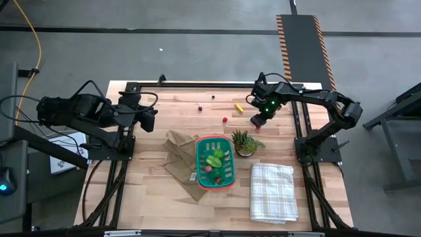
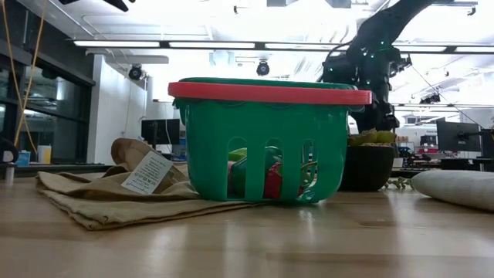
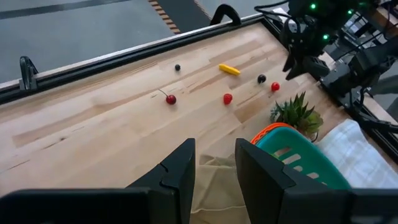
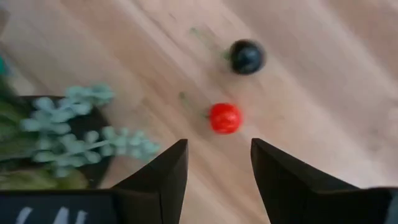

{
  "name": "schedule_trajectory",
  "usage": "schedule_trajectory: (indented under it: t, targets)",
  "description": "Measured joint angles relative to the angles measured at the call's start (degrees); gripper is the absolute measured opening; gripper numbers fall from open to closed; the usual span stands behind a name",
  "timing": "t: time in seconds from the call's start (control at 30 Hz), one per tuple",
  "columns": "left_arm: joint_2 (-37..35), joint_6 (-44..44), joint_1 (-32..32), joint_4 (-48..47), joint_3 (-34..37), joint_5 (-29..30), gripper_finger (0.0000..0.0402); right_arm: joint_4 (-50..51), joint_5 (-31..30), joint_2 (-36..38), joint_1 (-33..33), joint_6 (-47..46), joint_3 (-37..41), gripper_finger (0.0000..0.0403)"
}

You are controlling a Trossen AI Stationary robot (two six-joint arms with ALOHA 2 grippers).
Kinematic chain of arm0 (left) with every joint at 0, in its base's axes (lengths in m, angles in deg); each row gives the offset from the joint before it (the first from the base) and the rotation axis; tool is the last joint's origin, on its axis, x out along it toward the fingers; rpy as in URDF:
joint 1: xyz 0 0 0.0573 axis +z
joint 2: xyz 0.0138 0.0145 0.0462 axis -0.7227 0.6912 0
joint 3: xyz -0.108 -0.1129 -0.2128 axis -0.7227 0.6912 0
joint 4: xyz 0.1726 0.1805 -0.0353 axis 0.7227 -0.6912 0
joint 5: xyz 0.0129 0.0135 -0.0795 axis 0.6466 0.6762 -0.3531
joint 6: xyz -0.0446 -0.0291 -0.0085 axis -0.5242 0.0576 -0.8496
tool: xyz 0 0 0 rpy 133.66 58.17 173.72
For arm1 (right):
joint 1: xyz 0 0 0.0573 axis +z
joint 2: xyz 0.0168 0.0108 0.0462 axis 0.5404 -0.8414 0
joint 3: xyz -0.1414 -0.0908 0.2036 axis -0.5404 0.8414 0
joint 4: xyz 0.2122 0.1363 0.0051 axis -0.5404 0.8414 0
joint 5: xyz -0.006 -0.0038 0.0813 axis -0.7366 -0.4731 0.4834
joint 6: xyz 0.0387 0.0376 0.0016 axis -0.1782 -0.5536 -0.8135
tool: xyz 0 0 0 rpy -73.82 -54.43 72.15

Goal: Pick and placing Produce into tupperware
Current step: Put the right red cherry into the green basket

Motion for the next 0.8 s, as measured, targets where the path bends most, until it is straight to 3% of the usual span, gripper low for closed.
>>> schedule_trajectory:
  t: [0.27, 0.43, 0.7, 0.8]
  targets:
    - [0.00, 0.24, 0.02, -0.33, 0.00, 4.49, 0.0101, -0.66, -2.54, 0.00, 0.65, -15.92, 0.00, 0.0167]
    - [0.00, 5.77, 0.02, 0.11, 0.00, 7.26, 0.0101, -1.61, -4.29, 0.00, 0.94, -29.81, 0.00, 0.0167]
    - [0.00, 19.34, 0.00, 0.42, 0.00, 5.66, 0.0101, -2.84, -8.38, 0.00, 2.18, -49.91, 0.00, 0.0167]
    - [0.00, 20.21, 0.00, 0.42, 0.00, 5.62, 0.0101, -2.79, -8.66, 0.00, 2.97, -55.95, 0.00, 0.0167]
